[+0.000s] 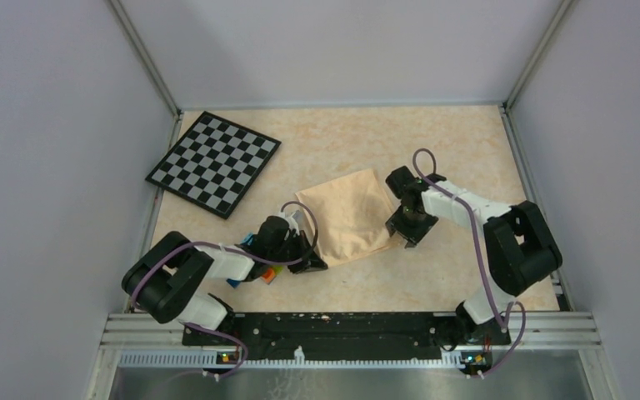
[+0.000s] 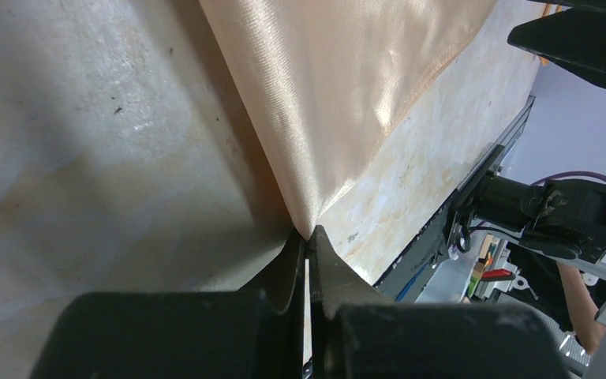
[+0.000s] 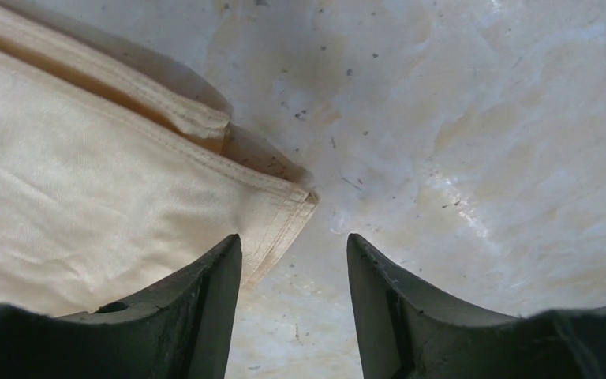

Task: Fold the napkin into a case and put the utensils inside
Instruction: Pick up the square-folded napkin from the center of the board.

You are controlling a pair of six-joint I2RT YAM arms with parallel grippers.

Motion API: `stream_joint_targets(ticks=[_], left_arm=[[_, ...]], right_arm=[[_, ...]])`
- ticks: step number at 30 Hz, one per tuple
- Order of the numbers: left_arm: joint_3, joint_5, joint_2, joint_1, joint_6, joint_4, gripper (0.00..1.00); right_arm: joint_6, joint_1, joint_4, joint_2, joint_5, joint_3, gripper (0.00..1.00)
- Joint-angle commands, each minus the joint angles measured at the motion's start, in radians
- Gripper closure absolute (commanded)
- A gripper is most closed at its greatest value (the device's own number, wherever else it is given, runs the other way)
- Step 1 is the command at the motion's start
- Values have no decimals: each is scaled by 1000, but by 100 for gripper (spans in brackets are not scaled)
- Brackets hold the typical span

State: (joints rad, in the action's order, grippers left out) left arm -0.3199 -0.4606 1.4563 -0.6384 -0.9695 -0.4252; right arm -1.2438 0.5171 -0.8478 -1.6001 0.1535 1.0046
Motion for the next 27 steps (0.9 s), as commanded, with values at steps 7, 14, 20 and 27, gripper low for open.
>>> stream_joint_targets(ticks=[7,14,20,27], left_arm=[[44,6,22,-1,17,4,100],[52,5,9,-1,16,6,100],[57,15,-11,-1,22,20,100],[56,15,0,-1,18,10,100]], right_arm=[[-113,12,-36,-82,45,28,58],[-91,15,0,-124,86,9,61],[-79,31,-43,-29,133,25,61],[-60,31,-43,-20,154,59,60]])
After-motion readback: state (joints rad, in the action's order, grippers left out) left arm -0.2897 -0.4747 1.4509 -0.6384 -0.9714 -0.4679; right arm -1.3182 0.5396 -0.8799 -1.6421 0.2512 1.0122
